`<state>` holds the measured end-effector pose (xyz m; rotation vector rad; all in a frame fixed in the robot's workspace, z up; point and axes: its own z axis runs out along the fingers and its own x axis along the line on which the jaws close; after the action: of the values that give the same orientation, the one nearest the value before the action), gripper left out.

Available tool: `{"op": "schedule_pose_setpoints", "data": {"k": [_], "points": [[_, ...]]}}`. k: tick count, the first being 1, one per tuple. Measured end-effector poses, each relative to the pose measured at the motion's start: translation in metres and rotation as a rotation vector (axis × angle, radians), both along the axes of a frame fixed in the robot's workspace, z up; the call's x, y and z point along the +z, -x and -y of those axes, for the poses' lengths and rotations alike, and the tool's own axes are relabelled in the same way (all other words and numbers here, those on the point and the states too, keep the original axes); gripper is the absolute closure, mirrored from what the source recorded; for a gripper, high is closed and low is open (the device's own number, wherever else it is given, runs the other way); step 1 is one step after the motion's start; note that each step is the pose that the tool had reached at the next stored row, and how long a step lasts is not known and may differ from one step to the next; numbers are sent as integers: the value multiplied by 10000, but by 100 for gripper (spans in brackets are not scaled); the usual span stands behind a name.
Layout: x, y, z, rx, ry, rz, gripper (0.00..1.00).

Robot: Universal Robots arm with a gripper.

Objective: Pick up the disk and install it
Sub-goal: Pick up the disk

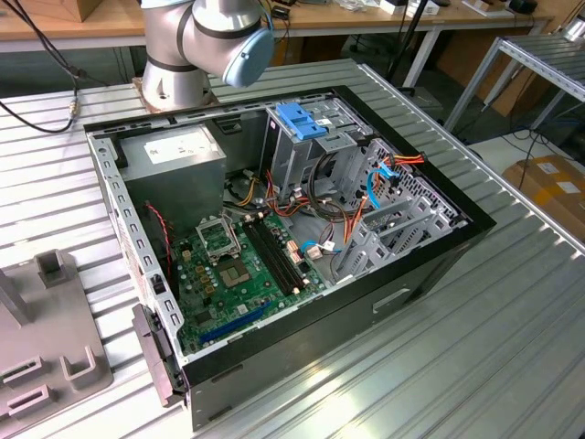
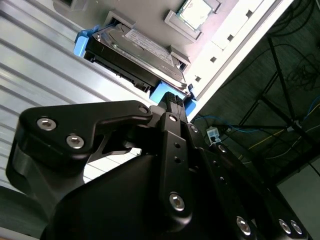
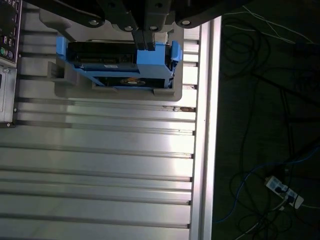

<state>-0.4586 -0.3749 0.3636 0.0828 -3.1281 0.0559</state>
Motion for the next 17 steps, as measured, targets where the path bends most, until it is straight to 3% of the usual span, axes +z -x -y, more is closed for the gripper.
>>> {"op": "schedule_pose_setpoints", "data": {"k": [7,15,17], "points": [[0,0,0,181,0,1,89],[0,0,0,665,0,1,89],[0,0,0,965,1,0,89]]}}
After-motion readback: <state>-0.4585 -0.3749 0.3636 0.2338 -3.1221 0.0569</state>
